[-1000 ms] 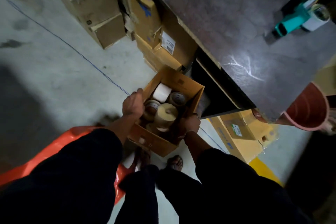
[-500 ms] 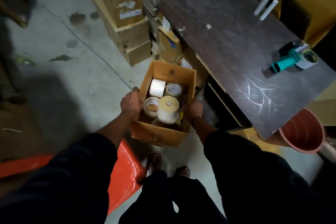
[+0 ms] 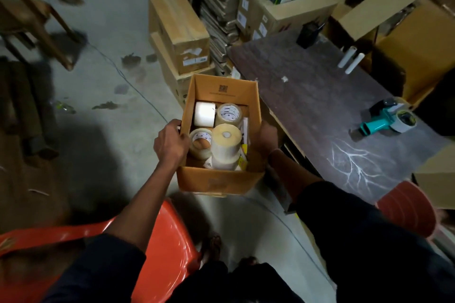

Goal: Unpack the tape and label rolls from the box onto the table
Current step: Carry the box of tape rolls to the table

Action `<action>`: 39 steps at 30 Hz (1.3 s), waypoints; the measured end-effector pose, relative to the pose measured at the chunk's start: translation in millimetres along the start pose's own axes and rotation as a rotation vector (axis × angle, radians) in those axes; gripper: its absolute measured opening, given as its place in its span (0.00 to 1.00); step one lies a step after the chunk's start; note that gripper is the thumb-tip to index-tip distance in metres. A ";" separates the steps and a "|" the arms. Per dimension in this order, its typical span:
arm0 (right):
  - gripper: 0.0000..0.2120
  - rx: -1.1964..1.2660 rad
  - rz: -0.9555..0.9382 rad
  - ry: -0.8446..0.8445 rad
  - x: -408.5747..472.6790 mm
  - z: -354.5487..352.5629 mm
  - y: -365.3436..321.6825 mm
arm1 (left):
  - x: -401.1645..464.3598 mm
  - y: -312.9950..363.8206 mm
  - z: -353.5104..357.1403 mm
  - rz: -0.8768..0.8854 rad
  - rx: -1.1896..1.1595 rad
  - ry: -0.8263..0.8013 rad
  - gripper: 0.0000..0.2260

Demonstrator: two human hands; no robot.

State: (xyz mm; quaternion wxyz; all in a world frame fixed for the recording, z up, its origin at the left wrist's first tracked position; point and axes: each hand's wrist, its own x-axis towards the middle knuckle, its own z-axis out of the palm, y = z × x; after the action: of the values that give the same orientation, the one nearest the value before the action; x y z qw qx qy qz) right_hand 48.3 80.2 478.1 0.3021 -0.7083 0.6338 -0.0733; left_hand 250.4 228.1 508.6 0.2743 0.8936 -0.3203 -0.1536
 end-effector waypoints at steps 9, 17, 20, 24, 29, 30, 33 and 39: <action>0.20 0.034 0.051 0.165 37.1 -65.7 -13.4 | 42.0 76.9 -16.8 0.114 -0.053 0.002 0.15; 0.19 0.158 0.196 0.241 100.4 -121.5 35.5 | 78.1 162.5 49.2 0.213 -0.131 -0.116 0.12; 0.17 0.156 0.257 0.257 123.7 -140.5 60.9 | 93.4 195.7 85.0 0.250 -0.130 -0.173 0.13; 0.15 0.167 0.314 0.274 166.3 -160.4 89.4 | 117.3 243.1 122.4 0.319 -0.107 -0.209 0.11; 0.15 0.174 0.400 0.337 206.3 -189.4 99.0 | 157.3 303.7 150.5 0.417 -0.064 -0.285 0.12; 0.16 0.183 0.418 0.344 213.0 -193.4 100.0 | 165.7 314.4 155.5 0.431 -0.047 -0.308 0.13; 0.16 0.207 0.473 0.355 234.4 -198.0 106.3 | 192.3 340.6 172.3 0.473 -0.025 -0.388 0.15; 0.16 0.230 0.556 0.415 266.0 -206.3 100.6 | 235.4 380.0 196.6 0.542 -0.021 -0.478 0.15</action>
State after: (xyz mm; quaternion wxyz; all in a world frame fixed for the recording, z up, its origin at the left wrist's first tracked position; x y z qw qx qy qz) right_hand -88.6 -241.0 517.9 0.2534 -0.4405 0.8374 -0.2014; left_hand 152.4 -248.4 551.3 0.2313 0.7122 -0.5991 -0.2833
